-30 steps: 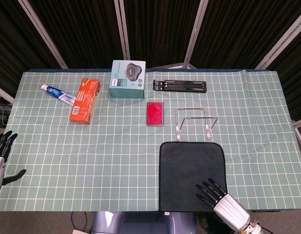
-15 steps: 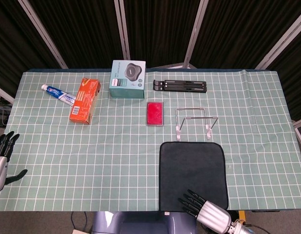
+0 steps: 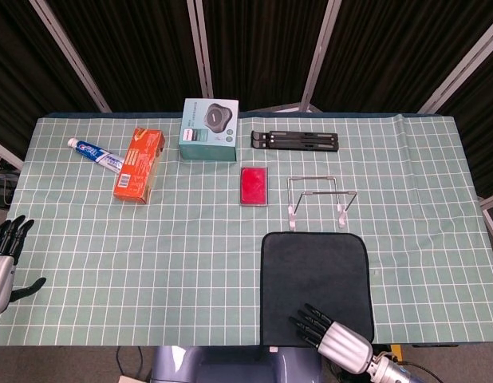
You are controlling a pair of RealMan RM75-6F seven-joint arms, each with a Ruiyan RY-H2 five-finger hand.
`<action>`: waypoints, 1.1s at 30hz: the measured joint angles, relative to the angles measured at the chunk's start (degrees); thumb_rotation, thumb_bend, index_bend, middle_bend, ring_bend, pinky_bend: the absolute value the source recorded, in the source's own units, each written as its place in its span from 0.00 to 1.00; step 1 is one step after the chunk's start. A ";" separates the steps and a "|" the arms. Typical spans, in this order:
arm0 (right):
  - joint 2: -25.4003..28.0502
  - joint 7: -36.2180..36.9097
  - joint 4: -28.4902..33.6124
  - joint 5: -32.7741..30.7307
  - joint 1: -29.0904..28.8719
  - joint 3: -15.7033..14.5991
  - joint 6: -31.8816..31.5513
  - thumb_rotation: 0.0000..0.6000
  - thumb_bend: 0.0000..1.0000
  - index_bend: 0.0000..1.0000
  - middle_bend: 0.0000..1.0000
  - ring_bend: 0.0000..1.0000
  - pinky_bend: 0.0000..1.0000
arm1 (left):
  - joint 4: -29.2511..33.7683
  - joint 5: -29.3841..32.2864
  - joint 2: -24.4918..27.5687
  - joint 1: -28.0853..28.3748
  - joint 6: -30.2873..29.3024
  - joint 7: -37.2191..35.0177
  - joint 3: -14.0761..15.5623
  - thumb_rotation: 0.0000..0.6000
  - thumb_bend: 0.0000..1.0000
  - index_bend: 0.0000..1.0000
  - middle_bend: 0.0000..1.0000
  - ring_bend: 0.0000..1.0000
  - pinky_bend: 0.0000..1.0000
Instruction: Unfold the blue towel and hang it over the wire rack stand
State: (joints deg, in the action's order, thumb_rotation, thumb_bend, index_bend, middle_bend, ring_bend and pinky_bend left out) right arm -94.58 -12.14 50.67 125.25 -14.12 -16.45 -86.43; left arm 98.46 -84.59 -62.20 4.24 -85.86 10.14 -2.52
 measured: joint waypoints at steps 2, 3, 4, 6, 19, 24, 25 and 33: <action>0.02 0.09 0.06 -0.24 -0.11 -0.12 0.08 1.00 0.11 0.24 0.00 0.00 0.00 | -0.06 0.07 0.02 0.02 0.04 -0.02 -0.02 1.00 0.00 0.00 0.00 0.00 0.00; 0.04 0.17 0.08 -0.37 -0.17 -0.22 0.12 1.00 0.13 0.24 0.00 0.00 0.00 | -0.06 0.09 0.02 0.03 0.07 -0.05 -0.02 1.00 0.00 0.00 0.00 0.00 0.00; 0.07 0.22 0.09 -0.47 -0.22 -0.35 0.13 1.00 0.14 0.24 0.00 0.00 0.00 | -0.08 0.11 0.03 0.04 0.11 -0.08 -0.01 1.00 0.00 0.00 0.00 0.00 0.00; 0.15 0.21 0.04 -0.56 -0.30 -0.66 0.08 1.00 0.17 0.24 0.00 0.00 0.00 | -0.09 0.12 0.04 0.07 0.20 -0.10 0.01 1.00 0.00 0.00 0.00 0.00 0.00; 0.67 0.81 0.74 -1.18 -0.37 -2.07 -1.22 1.00 0.25 0.24 0.00 0.00 0.00 | -0.07 -0.03 0.11 0.23 0.63 -0.01 0.29 1.00 0.00 0.00 0.00 0.00 0.00; 0.85 1.06 1.20 -1.53 -0.49 -2.27 -1.30 1.00 0.28 0.24 0.00 0.00 0.00 | -0.09 -0.03 0.11 0.23 0.60 -0.03 0.28 1.00 0.00 0.00 0.00 0.00 0.00; 0.87 1.11 1.27 -1.62 -0.53 -2.27 -1.33 1.00 0.29 0.24 0.00 0.00 0.00 | -0.10 -0.01 0.11 0.24 0.63 -0.07 0.28 1.00 0.00 0.00 0.00 0.00 0.00; 1.11 1.90 2.00 -2.25 -0.73 -2.22 -2.03 1.00 0.33 0.26 0.00 0.00 0.00 | -0.08 0.02 0.11 0.24 0.62 -0.10 0.30 1.00 0.00 0.00 0.00 0.00 0.00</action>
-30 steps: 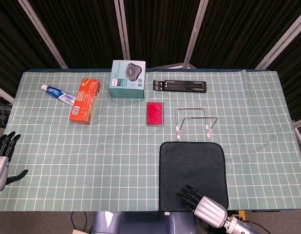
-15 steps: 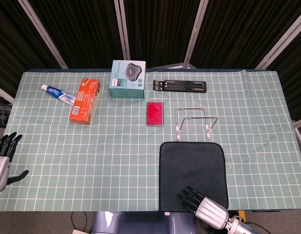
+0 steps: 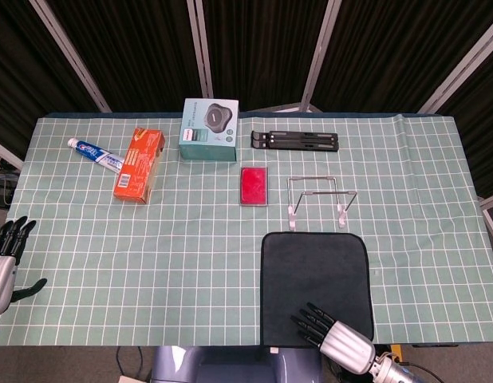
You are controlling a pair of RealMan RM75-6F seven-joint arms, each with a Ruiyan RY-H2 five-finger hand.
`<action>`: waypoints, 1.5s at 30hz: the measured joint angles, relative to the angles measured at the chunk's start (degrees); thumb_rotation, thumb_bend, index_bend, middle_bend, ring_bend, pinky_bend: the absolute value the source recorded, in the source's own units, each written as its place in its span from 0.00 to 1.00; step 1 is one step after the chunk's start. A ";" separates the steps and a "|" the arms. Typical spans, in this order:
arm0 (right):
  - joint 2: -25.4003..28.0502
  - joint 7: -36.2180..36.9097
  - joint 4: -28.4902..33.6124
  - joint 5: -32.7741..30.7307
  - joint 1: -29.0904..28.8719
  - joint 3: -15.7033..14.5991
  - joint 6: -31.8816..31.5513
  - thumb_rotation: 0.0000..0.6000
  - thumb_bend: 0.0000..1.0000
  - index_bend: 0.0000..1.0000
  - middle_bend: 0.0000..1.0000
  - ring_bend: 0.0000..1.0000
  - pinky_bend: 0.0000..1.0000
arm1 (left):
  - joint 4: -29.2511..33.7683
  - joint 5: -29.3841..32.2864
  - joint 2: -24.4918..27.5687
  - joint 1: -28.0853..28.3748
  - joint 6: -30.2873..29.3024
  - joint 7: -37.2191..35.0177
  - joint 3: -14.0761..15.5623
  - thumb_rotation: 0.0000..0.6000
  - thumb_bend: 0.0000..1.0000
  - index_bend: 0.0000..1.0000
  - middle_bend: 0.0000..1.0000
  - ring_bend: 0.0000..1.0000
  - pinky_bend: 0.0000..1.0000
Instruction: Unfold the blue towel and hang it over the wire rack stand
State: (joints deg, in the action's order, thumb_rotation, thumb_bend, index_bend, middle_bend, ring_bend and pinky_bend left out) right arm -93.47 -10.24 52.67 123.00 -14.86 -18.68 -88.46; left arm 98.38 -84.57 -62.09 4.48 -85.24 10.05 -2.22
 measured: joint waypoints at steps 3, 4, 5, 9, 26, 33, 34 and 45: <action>0.00 0.16 0.13 -0.20 -0.02 0.00 -0.08 1.00 0.33 0.26 0.00 0.00 0.00 | 0.00 -0.06 -0.03 0.01 0.00 0.10 0.03 1.00 0.00 0.00 0.00 0.00 0.00; 0.00 0.23 0.15 -0.29 -0.01 -0.01 -0.08 1.00 0.33 0.27 0.00 0.00 0.00 | 0.01 -0.10 -0.03 0.01 -0.04 0.13 0.03 1.00 0.00 0.00 0.00 0.00 0.00; 0.01 0.40 0.20 -0.39 0.00 -0.03 -0.10 1.00 0.33 0.27 0.00 0.00 0.00 | 0.03 -0.13 -0.04 -0.01 -0.10 0.15 0.04 1.00 0.00 0.00 0.00 0.00 0.00; 0.01 1.10 0.40 -0.57 0.01 -0.13 -0.23 1.00 0.36 0.31 0.00 0.00 0.00 | -0.01 -0.09 -0.05 -0.01 -0.11 0.11 0.02 1.00 0.00 0.00 0.00 0.00 0.00; -1.04 6.23 -0.90 -2.09 -0.45 0.19 -1.38 1.00 0.40 0.50 0.00 0.00 0.02 | -0.18 0.04 -0.05 0.07 0.09 -0.15 0.02 1.00 0.00 0.00 0.00 0.00 0.00; -0.87 8.08 0.45 -3.45 -0.56 0.61 -1.10 1.00 0.41 0.56 0.00 0.00 0.02 | -0.15 -0.05 0.17 0.06 0.12 -0.57 0.08 1.00 0.00 0.00 0.00 0.00 0.00; -0.82 8.24 0.65 -3.54 -0.58 0.64 -1.11 1.00 0.41 0.57 0.00 0.00 0.02 | -0.15 -0.05 0.18 0.06 0.12 -0.59 0.08 1.00 0.00 0.00 0.00 0.00 0.00; 0.52 10.09 5.41 -5.72 -1.21 1.89 -0.33 1.00 0.42 0.60 0.01 0.00 0.04 | 0.03 -0.25 0.44 -0.06 -0.16 -0.96 0.10 1.00 0.00 0.00 0.00 0.00 0.00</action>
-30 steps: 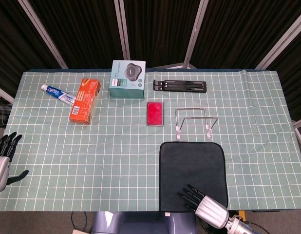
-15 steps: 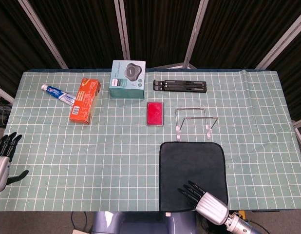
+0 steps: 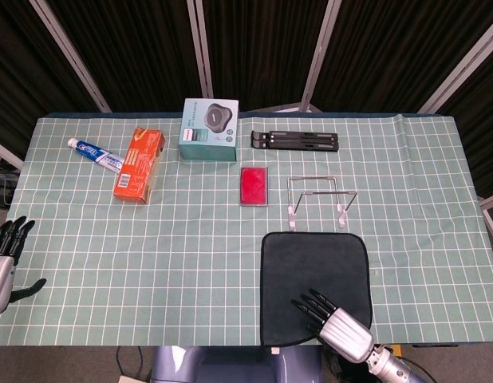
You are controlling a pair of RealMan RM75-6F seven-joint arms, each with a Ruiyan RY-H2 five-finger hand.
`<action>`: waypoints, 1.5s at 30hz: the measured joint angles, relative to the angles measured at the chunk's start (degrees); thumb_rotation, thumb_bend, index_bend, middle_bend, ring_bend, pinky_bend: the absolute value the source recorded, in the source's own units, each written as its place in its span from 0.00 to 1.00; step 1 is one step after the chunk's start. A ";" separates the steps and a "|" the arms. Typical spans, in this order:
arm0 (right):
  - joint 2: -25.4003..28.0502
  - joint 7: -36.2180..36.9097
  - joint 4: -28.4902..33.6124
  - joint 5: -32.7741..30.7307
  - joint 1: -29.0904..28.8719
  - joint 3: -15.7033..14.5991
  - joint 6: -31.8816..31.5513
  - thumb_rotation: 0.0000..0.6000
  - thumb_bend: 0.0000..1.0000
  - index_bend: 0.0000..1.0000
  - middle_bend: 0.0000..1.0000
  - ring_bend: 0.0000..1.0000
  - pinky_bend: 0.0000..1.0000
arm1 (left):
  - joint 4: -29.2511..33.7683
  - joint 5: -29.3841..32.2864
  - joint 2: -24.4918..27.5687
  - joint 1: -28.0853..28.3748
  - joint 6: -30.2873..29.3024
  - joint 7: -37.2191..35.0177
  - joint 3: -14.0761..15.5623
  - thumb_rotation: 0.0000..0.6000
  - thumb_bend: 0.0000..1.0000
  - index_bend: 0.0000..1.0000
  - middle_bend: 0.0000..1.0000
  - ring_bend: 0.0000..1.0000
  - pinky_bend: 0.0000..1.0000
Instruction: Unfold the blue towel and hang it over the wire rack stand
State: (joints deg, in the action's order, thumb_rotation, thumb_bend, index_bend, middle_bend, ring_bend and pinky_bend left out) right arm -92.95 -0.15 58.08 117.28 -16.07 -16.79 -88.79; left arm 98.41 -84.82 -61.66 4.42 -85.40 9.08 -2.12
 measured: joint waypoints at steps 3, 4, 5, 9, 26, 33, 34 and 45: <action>0.67 1.02 2.16 -1.50 -0.69 0.93 1.31 1.00 0.42 0.60 0.01 0.00 0.05 | -0.08 0.01 -0.02 0.05 0.10 -0.03 0.00 1.00 0.00 0.00 0.00 0.00 0.00; 0.91 1.33 2.91 -2.10 -0.95 1.26 1.96 1.00 0.42 0.61 0.01 0.00 0.05 | -0.10 0.02 -0.02 0.06 0.14 -0.04 0.00 1.00 0.00 0.00 0.00 0.00 0.00; 1.27 1.65 3.97 -2.91 -1.33 1.72 2.93 1.00 0.42 0.61 0.01 0.00 0.05 | -0.11 0.04 -0.03 0.08 0.18 -0.04 0.01 1.00 0.00 0.00 0.00 0.00 0.00; 2.68 1.83 7.57 -5.36 -2.89 3.60 5.89 1.00 0.42 0.61 0.01 0.00 0.05 | -0.12 0.24 -0.04 0.12 0.24 -0.08 -0.09 1.00 0.00 0.00 0.00 0.00 0.00; 6.19 -6.53 19.91 -21.09 -9.91 15.71 21.55 1.00 0.43 0.62 0.03 0.00 0.05 | -0.72 2.76 -0.26 0.77 1.85 -0.21 -0.93 1.00 0.00 0.00 0.00 0.00 0.00; 5.08 -13.00 20.73 -30.05 -11.81 20.11 27.26 1.00 0.43 0.63 0.03 0.00 0.05 | -0.93 3.23 -0.41 1.01 2.36 -0.03 -0.99 1.00 0.00 0.00 0.00 0.00 0.00; 4.87 -13.89 20.72 -31.15 -11.98 20.55 27.78 1.00 0.43 0.63 0.03 0.00 0.05 | -1.04 3.38 -0.42 1.03 2.49 -0.12 -1.00 1.00 0.00 0.00 0.00 0.00 0.00; 2.07 -24.15 20.67 -40.38 -13.50 23.83 30.62 1.00 0.43 0.63 0.03 0.00 0.05 | -1.37 3.61 -0.53 1.36 2.95 -0.29 -1.05 1.00 0.00 0.00 0.00 0.00 0.00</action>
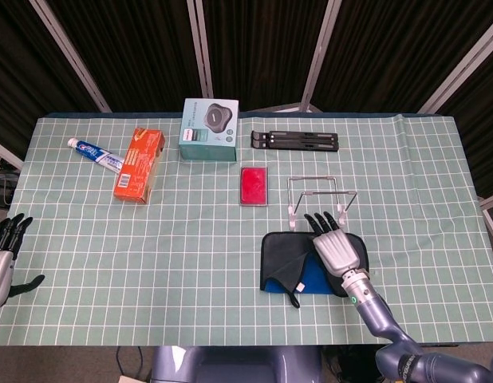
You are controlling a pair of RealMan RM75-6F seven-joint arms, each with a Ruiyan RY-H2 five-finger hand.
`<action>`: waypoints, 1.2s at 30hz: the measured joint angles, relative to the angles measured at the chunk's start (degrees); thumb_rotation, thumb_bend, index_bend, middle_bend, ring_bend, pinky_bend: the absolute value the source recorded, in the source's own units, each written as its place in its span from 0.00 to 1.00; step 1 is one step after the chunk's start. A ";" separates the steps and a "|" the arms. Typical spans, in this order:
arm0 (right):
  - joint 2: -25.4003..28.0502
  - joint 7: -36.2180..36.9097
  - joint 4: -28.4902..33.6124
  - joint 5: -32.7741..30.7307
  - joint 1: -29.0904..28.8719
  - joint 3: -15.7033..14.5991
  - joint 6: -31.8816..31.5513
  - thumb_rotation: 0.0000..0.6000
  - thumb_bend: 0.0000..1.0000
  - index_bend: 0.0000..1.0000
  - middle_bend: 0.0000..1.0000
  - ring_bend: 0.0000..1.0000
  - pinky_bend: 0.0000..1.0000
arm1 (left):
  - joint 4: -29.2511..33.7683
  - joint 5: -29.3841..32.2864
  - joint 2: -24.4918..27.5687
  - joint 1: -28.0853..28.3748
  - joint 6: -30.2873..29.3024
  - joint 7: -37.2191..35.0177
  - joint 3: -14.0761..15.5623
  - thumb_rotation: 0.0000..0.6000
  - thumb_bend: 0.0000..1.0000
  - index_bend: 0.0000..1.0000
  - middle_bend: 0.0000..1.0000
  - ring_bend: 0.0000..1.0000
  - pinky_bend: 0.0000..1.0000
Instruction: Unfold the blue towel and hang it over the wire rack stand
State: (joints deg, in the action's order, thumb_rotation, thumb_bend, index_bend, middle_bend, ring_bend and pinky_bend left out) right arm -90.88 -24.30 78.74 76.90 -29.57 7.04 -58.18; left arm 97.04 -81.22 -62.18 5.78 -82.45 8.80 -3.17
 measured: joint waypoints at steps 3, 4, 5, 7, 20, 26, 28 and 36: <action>-0.70 -1.24 -0.33 -1.63 -0.59 0.67 0.28 1.00 0.43 0.63 0.03 0.00 0.05 | 0.01 0.16 -0.10 0.08 0.14 0.16 0.00 1.00 0.00 0.00 0.00 0.00 0.00; -0.86 -1.52 -0.54 -1.92 -0.76 0.79 0.35 1.00 0.43 0.63 0.03 0.00 0.05 | 0.01 0.19 -0.11 0.10 0.18 0.20 -0.01 1.00 0.00 0.00 0.00 0.00 0.00; -1.03 -1.81 -0.88 -2.19 -0.97 0.86 0.44 1.00 0.43 0.63 0.03 0.00 0.05 | -0.02 0.24 -0.13 0.13 0.20 0.26 -0.02 1.00 0.00 0.00 0.00 0.00 0.00; -1.28 -2.11 -1.48 -2.53 -1.26 0.95 0.54 1.00 0.43 0.63 0.03 0.00 0.05 | -0.07 0.35 -0.17 0.15 0.24 0.30 -0.02 1.00 0.00 0.00 0.00 0.00 0.00; -2.82 -3.00 -4.63 -4.57 -2.62 1.28 0.82 1.00 0.43 0.63 0.03 0.00 0.05 | -0.37 1.02 -0.35 0.34 0.63 0.46 -0.14 1.00 0.00 0.00 0.00 0.00 0.00; -3.66 -3.11 -6.12 -5.05 -3.09 1.25 0.83 1.00 0.43 0.63 0.03 0.00 0.05 | -0.45 1.24 -0.46 0.47 0.85 0.62 -0.16 1.00 0.00 0.00 0.00 0.00 0.00; -3.92 -3.15 -6.55 -5.29 -3.29 1.26 0.97 1.00 0.43 0.63 0.03 0.00 0.05 | -0.47 1.29 -0.47 0.49 0.85 0.64 -0.19 1.00 0.00 0.00 0.00 0.00 0.00; -5.25 -4.89 -8.36 -6.42 -4.55 1.71 1.22 1.00 0.43 0.63 0.03 0.00 0.05 | -0.55 1.59 -0.47 0.54 0.99 0.54 -0.21 1.00 0.00 0.00 0.00 0.00 0.00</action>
State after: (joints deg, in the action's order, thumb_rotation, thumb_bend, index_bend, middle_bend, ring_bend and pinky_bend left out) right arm -96.13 -29.18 70.38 70.48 -34.12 8.75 -56.96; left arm 96.49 -79.63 -62.65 6.32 -81.46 9.34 -3.38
